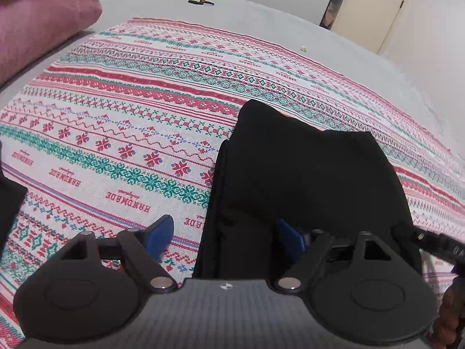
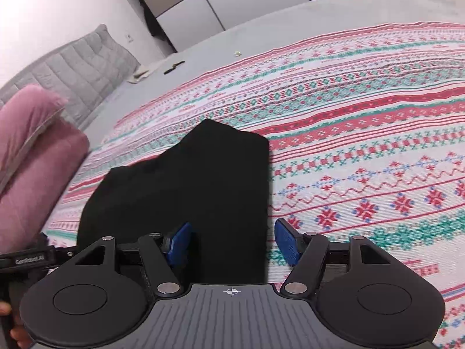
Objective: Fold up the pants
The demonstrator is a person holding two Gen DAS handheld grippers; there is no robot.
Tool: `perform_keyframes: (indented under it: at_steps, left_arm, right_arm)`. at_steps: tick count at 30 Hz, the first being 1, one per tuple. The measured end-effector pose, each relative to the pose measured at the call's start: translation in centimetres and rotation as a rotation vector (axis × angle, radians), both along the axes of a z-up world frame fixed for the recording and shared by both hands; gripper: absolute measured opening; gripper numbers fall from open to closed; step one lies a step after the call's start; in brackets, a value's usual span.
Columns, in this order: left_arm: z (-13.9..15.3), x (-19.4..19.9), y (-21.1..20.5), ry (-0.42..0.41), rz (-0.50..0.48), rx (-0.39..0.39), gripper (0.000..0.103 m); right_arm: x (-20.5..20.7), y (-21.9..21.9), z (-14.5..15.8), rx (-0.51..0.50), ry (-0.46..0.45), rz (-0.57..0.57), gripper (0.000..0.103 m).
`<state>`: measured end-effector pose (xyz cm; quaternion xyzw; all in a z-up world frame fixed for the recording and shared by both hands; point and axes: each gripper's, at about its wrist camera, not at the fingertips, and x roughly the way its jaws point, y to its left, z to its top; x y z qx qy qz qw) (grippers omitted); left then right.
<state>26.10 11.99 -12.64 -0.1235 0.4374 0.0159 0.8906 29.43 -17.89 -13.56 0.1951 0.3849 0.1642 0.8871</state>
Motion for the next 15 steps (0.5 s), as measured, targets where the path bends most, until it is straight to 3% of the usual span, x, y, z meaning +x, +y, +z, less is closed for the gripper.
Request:
perform_keyframes:
  at_steps: [3,8,15]
  left_arm:
    - [-0.1,0.2,0.5,-0.001,0.0,-0.045,0.103]
    - [-0.3,0.6,1.8,0.006,0.004,-0.221,0.103]
    - [-0.7,1.1,1.7,-0.004,-0.024,-0.262,0.101]
  right_arm:
    - [0.0,0.6,0.0,-0.004,-0.002,0.011,0.054]
    - [0.3,0.7,-0.2,0.005,0.003,0.01,0.048]
    - [0.9,-0.2,-0.7,0.06,0.023,-0.01,0.042]
